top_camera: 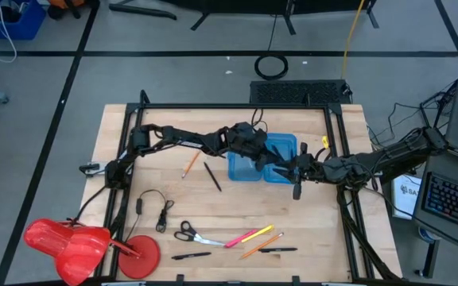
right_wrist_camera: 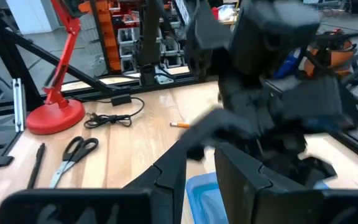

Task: Pick & place school supplies into a supply box
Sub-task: Put the black pen into the blue supply box

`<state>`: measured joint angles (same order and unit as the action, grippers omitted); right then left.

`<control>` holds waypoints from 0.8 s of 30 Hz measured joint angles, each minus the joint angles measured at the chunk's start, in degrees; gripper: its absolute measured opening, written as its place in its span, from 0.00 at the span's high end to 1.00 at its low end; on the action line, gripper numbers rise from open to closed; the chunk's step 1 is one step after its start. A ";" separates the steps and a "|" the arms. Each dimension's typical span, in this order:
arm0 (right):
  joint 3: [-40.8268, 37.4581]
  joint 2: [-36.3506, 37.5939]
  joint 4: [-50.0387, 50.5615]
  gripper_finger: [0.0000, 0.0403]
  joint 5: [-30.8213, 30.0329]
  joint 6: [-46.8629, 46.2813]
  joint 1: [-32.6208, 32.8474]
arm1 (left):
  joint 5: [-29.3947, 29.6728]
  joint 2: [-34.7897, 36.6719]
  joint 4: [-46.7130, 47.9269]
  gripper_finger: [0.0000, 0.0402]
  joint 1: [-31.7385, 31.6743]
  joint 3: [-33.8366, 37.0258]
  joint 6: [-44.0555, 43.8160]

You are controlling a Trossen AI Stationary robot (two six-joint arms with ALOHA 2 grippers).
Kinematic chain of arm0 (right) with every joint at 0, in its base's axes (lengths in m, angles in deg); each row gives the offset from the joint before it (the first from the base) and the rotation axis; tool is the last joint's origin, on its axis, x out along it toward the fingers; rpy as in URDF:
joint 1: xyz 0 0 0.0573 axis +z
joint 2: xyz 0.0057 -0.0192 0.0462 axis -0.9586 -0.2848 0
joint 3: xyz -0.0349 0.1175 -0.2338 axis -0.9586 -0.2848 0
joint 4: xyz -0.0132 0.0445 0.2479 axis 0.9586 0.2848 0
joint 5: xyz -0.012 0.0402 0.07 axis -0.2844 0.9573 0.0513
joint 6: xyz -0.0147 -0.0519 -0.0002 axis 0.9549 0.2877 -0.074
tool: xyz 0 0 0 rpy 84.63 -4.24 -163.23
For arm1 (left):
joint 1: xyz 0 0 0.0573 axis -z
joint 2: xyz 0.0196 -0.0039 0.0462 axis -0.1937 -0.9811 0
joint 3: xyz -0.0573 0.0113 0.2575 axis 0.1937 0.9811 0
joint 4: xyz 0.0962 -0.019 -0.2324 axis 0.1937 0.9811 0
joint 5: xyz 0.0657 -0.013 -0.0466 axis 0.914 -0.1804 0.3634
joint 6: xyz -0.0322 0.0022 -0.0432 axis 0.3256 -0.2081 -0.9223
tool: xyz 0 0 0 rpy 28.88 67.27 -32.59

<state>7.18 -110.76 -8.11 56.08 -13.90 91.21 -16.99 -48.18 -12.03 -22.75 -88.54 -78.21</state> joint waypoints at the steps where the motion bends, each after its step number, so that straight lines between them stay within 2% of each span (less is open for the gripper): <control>1: -0.01 0.00 0.05 0.81 0.01 0.00 0.18 | 0.11 1.07 2.39 0.74 0.23 -0.02 1.81; 4: -0.01 -0.02 0.08 0.81 -0.11 0.26 0.64 | 2.77 4.10 11.74 0.74 1.25 -0.02 7.77; 13: -0.01 -0.02 0.61 0.81 -0.08 1.24 0.77 | 19.44 10.56 33.43 0.74 5.95 -0.02 20.15; 17: -0.08 -0.02 1.23 0.81 -0.08 1.73 0.77 | 25.08 11.48 38.07 0.74 8.58 -0.06 24.06; 24: -3.27 -0.02 -1.21 0.81 -0.05 0.47 0.77 | 29.80 11.26 43.71 0.74 12.82 -0.04 25.93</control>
<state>3.92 -110.79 -9.31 56.03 -13.43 91.98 12.81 -36.93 31.68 -9.93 -88.58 -52.28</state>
